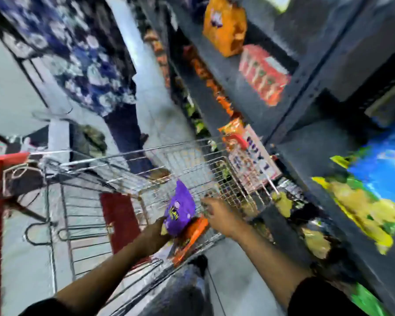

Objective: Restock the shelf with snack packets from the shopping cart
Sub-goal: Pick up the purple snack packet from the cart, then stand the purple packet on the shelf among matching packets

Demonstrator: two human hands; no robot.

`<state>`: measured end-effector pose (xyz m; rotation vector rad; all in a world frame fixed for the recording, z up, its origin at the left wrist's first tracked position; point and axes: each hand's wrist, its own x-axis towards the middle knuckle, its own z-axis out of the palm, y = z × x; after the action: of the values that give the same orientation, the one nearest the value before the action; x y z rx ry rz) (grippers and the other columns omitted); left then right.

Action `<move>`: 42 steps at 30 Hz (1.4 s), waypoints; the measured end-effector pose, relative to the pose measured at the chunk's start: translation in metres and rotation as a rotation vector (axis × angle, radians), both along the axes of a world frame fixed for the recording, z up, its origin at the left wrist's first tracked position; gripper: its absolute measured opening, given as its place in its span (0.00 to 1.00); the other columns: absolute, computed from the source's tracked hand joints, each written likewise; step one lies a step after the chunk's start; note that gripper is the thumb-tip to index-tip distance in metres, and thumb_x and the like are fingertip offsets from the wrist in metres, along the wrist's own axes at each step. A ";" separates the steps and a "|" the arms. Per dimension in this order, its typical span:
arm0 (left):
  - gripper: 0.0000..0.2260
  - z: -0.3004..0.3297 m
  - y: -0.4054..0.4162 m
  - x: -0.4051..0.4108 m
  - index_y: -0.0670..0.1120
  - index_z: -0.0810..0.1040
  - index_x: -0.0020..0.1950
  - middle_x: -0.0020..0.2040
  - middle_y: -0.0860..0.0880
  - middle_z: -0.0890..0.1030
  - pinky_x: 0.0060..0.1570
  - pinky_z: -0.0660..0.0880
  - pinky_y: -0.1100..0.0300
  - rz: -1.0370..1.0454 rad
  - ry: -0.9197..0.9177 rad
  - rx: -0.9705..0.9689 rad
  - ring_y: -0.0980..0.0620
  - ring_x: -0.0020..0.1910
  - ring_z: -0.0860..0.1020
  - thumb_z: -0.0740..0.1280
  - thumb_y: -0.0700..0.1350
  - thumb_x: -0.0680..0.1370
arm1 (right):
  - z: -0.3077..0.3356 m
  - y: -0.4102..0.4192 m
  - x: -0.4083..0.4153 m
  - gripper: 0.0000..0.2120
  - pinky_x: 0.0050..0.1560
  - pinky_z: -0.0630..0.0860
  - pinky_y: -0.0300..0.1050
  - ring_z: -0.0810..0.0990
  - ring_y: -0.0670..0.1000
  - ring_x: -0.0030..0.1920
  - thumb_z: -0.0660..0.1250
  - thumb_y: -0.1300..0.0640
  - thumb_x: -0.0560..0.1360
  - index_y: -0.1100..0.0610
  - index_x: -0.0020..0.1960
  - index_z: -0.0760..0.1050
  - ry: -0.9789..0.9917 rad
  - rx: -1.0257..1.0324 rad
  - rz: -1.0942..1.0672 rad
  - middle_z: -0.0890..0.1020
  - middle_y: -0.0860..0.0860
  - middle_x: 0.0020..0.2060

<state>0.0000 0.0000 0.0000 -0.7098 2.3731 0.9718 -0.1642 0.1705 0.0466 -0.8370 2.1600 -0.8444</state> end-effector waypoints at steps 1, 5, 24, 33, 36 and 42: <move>0.26 -0.008 -0.004 -0.003 0.43 0.66 0.72 0.64 0.41 0.78 0.53 0.70 0.60 0.106 -0.007 0.033 0.46 0.59 0.79 0.67 0.50 0.76 | -0.013 -0.011 0.000 0.18 0.59 0.78 0.50 0.82 0.53 0.55 0.69 0.61 0.74 0.60 0.64 0.77 -0.075 0.042 -0.081 0.84 0.60 0.59; 0.22 -0.023 -0.025 -0.035 0.36 0.76 0.54 0.47 0.38 0.80 0.53 0.73 0.49 0.370 -0.040 0.286 0.49 0.44 0.78 0.59 0.55 0.78 | -0.048 -0.047 0.002 0.13 0.38 0.75 0.40 0.82 0.51 0.41 0.74 0.55 0.71 0.60 0.53 0.82 -0.170 0.208 -0.184 0.87 0.57 0.46; 0.10 -0.047 -0.092 -0.099 0.46 0.75 0.44 0.26 0.60 0.82 0.36 0.74 0.73 0.517 0.086 0.613 0.66 0.29 0.79 0.57 0.35 0.80 | -0.062 -0.058 0.053 0.17 0.49 0.58 0.49 0.67 0.51 0.40 0.64 0.65 0.77 0.56 0.29 0.74 -0.393 0.047 -0.574 0.72 0.57 0.29; 0.08 0.118 -0.063 -0.148 0.43 0.78 0.46 0.36 0.47 0.80 0.34 0.73 0.62 0.424 0.508 0.772 0.55 0.32 0.76 0.60 0.38 0.80 | 0.108 0.011 0.013 0.13 0.35 0.66 0.47 0.69 0.50 0.31 0.65 0.60 0.78 0.68 0.39 0.75 -0.190 -0.285 -0.537 0.74 0.55 0.29; 0.08 0.195 -0.032 -0.173 0.43 0.78 0.44 0.36 0.47 0.81 0.34 0.73 0.63 0.319 0.685 0.816 0.54 0.32 0.76 0.61 0.37 0.79 | 0.194 0.052 -0.005 0.13 0.37 0.75 0.58 0.76 0.57 0.31 0.67 0.57 0.78 0.66 0.40 0.77 0.036 -0.328 -0.531 0.80 0.67 0.33; 0.14 0.355 0.056 -0.208 0.48 0.80 0.39 0.31 0.53 0.81 0.33 0.70 0.61 0.033 1.020 0.956 0.55 0.31 0.74 0.59 0.37 0.79 | 0.375 0.147 -0.008 0.12 0.30 0.66 0.47 0.68 0.43 0.31 0.71 0.50 0.73 0.58 0.37 0.81 0.558 -0.422 -0.622 0.76 0.58 0.26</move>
<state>-0.2083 0.0563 0.3547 0.2028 2.0882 2.6421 -0.1723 0.3175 0.4216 -0.6409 2.8548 -1.5646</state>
